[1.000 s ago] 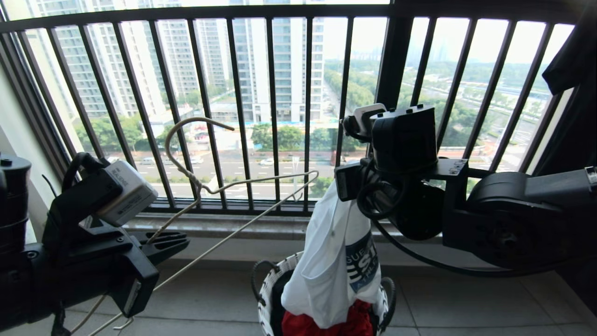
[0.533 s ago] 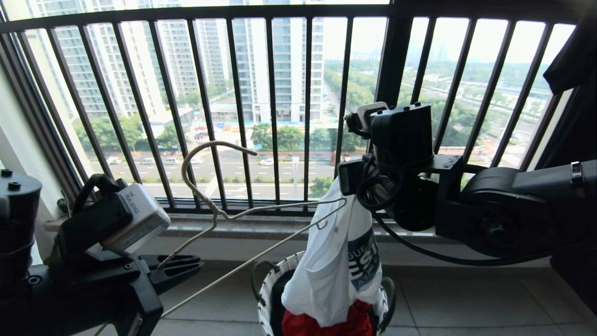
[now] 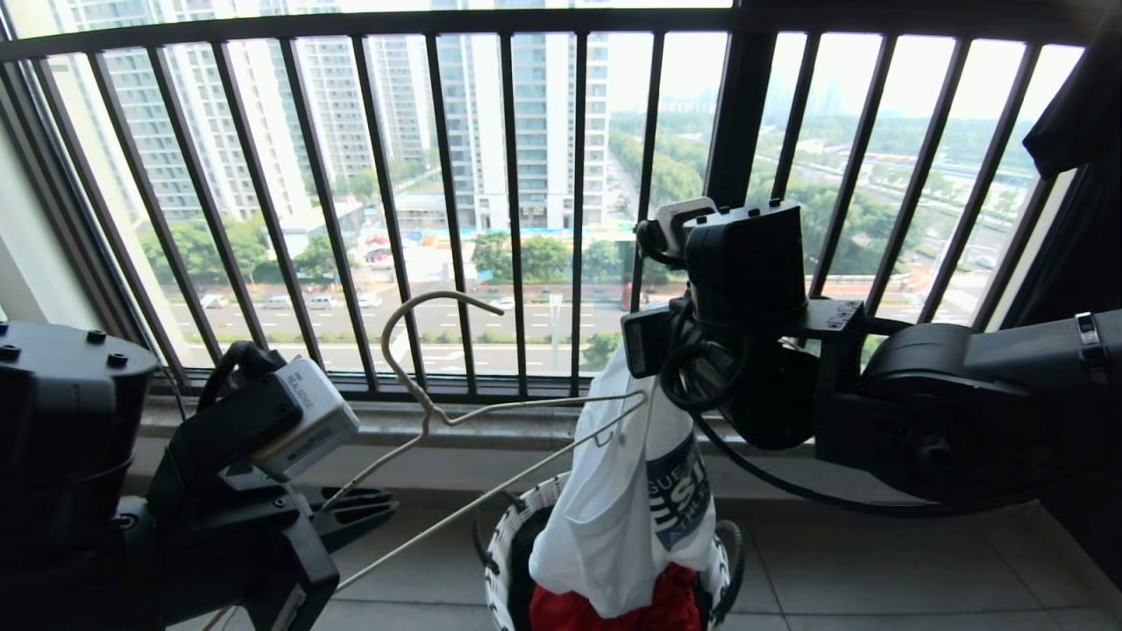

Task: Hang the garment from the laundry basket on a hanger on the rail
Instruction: Hang the clothes on the clothes rack

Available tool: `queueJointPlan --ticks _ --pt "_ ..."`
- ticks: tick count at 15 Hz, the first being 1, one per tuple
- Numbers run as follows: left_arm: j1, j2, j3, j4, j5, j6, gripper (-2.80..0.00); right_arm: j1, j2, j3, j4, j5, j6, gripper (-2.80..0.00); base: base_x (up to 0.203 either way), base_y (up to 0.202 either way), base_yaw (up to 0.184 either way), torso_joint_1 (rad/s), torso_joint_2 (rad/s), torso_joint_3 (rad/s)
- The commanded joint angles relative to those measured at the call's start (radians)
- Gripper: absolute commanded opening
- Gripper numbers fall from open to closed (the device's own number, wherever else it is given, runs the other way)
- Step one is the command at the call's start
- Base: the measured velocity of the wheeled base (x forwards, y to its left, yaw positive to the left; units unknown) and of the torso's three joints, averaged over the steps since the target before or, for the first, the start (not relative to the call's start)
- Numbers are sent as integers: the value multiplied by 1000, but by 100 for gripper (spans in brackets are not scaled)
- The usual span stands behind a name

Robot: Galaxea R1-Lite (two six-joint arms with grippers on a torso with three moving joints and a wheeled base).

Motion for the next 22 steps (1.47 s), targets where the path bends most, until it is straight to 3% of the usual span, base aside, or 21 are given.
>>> queueJointPlan --ticks 1,8,14,17,22 --pt "1 6 -2 -1 6 2 -280 8 -3 2 -2 -4 0 -280 0 0 0 0 0 0" --pt "1 24 -1 -4 6 1 -280 72 0 18 -4 -19 5 -280 0 0 0 0 0 0" --pt "-1 75 31 -128 5 -1 -280 110 6 16 -40 -21 31 -280 0 0 0 0 0 0" --pt "-1 82 22 -139 9 -35 -280 122 8 13 -68 -21 51 -280 0 0 0 0 0 0" --pt "-1 129 9 -237 198 -37 -280 67 7 -18 -68 -30 51 -280 0 0 0 0 0 0"
